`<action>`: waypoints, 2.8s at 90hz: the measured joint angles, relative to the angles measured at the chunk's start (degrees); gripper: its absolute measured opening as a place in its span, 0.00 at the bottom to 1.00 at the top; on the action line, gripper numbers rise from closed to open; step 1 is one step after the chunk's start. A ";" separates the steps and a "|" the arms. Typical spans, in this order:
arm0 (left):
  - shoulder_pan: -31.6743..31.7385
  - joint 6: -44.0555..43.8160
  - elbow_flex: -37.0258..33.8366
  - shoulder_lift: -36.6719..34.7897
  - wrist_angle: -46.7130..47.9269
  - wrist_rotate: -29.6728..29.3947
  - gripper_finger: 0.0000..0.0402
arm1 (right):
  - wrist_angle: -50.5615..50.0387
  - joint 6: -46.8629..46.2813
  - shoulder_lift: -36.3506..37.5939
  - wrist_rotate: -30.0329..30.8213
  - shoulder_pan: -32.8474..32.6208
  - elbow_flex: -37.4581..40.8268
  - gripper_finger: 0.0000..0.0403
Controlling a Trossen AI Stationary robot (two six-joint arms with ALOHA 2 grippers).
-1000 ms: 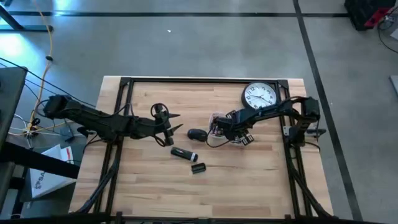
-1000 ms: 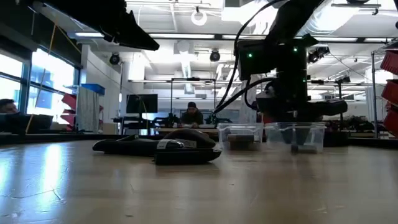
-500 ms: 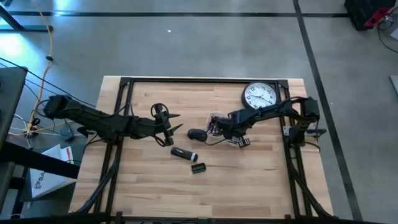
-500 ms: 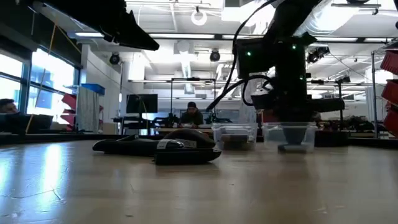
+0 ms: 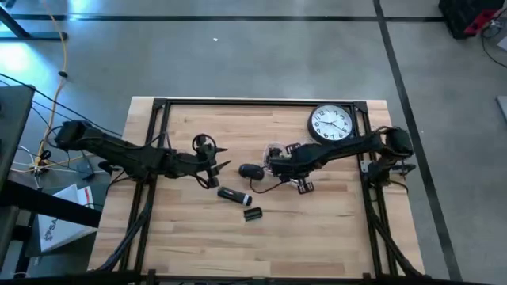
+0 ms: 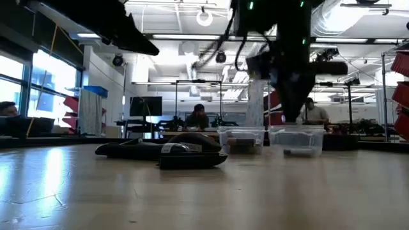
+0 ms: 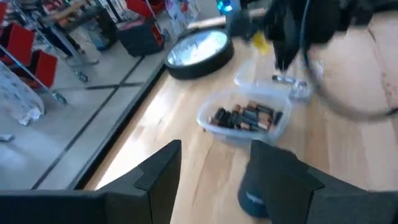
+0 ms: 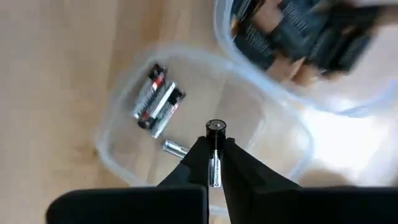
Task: Insert battery
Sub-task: Insert the silver battery into the remote battery compartment
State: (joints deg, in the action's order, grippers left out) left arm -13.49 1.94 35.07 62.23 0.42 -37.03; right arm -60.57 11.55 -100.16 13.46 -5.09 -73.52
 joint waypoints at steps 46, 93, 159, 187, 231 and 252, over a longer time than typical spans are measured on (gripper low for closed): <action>-13.66 -22.74 0.00 3.56 7.65 6.77 0.44 | 42.01 -5.75 0.35 -2.20 -7.75 -0.28 0.00; -27.51 -13.84 -0.05 20.65 -25.05 -11.06 0.44 | 76.46 -7.61 -7.32 2.73 -16.86 -0.24 0.00; -25.14 -5.05 -0.04 26.55 -48.11 -0.91 0.24 | 78.63 -9.16 -7.90 9.72 -19.68 -0.24 0.00; -25.41 -6.22 -0.02 24.40 -43.75 -3.00 0.05 | 79.19 -8.68 -7.91 10.35 -19.68 -0.24 0.00; -20.73 -31.25 2.85 13.43 5.79 2.14 0.02 | 60.35 -11.37 -7.44 10.53 -18.10 -7.36 0.16; -19.61 -22.75 8.37 20.86 2.61 5.98 0.02 | 52.67 -16.31 -11.10 6.12 -15.40 -10.97 0.30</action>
State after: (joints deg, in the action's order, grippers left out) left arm -33.09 -20.81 43.44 83.08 3.03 -31.05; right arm -7.89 -4.76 -111.26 19.58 -20.49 -84.49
